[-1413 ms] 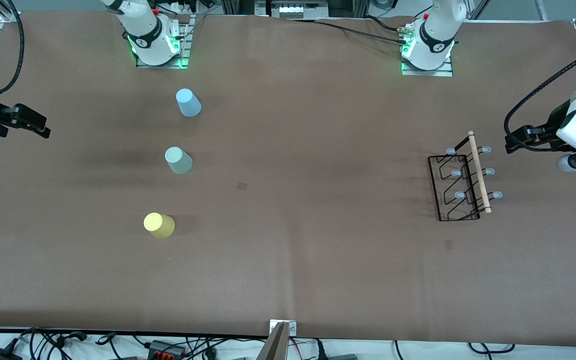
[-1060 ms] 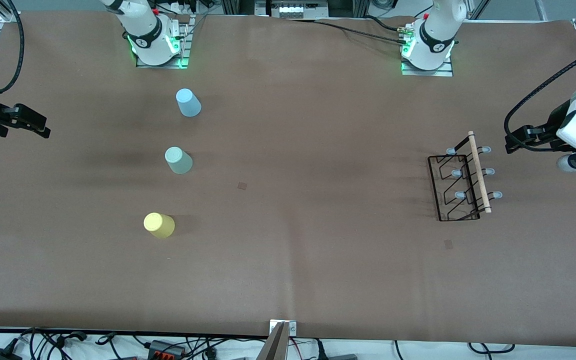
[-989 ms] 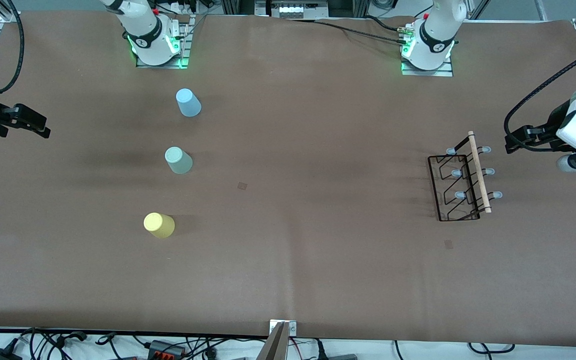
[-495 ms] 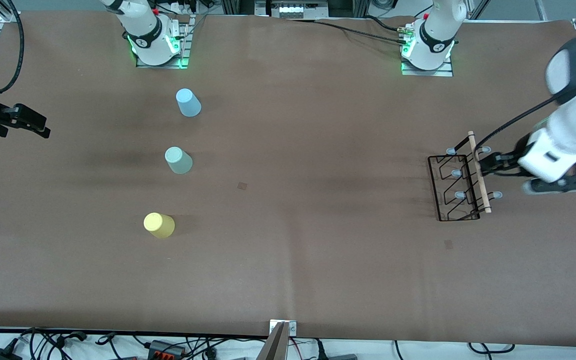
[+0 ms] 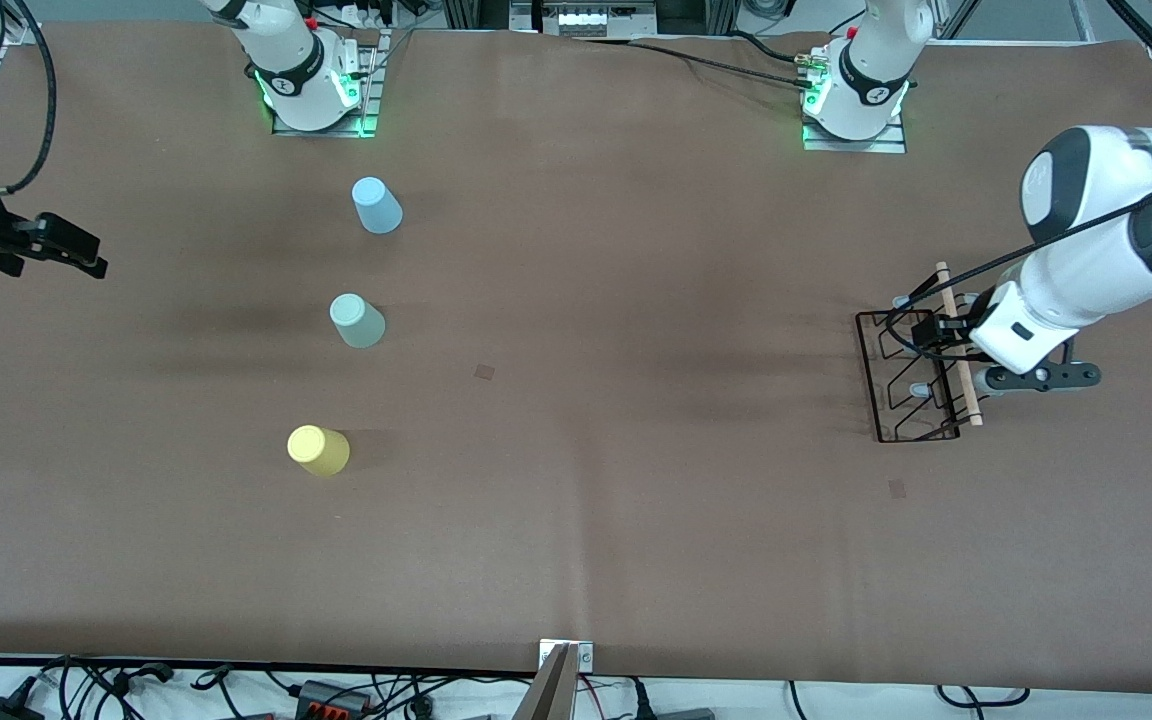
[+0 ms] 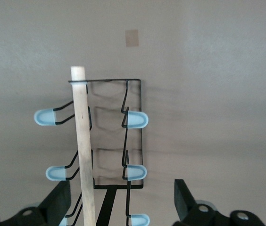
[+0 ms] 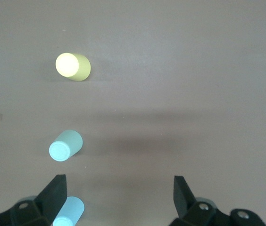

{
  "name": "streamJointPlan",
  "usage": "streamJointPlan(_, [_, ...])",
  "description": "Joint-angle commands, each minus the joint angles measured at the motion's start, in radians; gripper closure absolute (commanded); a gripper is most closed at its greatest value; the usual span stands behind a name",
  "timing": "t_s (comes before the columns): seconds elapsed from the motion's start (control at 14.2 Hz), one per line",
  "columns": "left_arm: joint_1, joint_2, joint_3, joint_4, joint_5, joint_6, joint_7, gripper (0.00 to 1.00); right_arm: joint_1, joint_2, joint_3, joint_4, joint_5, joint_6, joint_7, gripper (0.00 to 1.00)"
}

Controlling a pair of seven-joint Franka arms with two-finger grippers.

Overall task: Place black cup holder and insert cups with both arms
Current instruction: 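Grasp the rack handle with the left gripper while the right gripper reaches the teal cup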

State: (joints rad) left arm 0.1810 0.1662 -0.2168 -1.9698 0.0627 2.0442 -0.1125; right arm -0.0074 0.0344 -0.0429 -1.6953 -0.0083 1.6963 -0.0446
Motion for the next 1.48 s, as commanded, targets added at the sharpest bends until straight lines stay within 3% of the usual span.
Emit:
streamJointPlan(0.0, [0.038, -0.025, -0.003, -0.052, -0.004, 0.039, 0.065, 0.13, 0.021, 0.038, 0.005, -0.001, 0.001, 0.008, 0.002, 0.0])
streamJointPlan(0.07, [0.046, -0.021, -0.001, -0.058, -0.004, 0.044, 0.082, 0.13, 0.029, 0.056, 0.005, 0.0, 0.001, 0.008, 0.002, 0.0])
streamJointPlan(0.28, [0.061, -0.02, -0.001, -0.086, -0.004, 0.044, 0.091, 0.33, 0.067, 0.114, 0.005, 0.006, 0.001, -0.003, 0.005, 0.0])
streamJointPlan(0.64, [0.061, -0.002, 0.001, -0.127, 0.0, 0.08, 0.091, 0.44, 0.128, 0.199, 0.005, 0.0, 0.016, 0.016, 0.017, 0.0])
streamJointPlan(0.85, [0.071, 0.003, 0.001, -0.127, 0.002, 0.093, 0.091, 0.57, 0.187, 0.242, 0.005, -0.006, 0.019, 0.026, 0.081, 0.0])
streamJointPlan(1.13, [0.074, 0.007, 0.001, -0.127, 0.002, 0.094, 0.091, 0.96, 0.211, 0.298, 0.005, -0.035, 0.077, 0.052, 0.149, 0.0])
streamJointPlan(1.41, [0.048, -0.002, -0.016, -0.072, -0.01, 0.016, 0.073, 0.99, 0.253, 0.288, 0.005, -0.165, 0.077, 0.209, 0.206, 0.0])
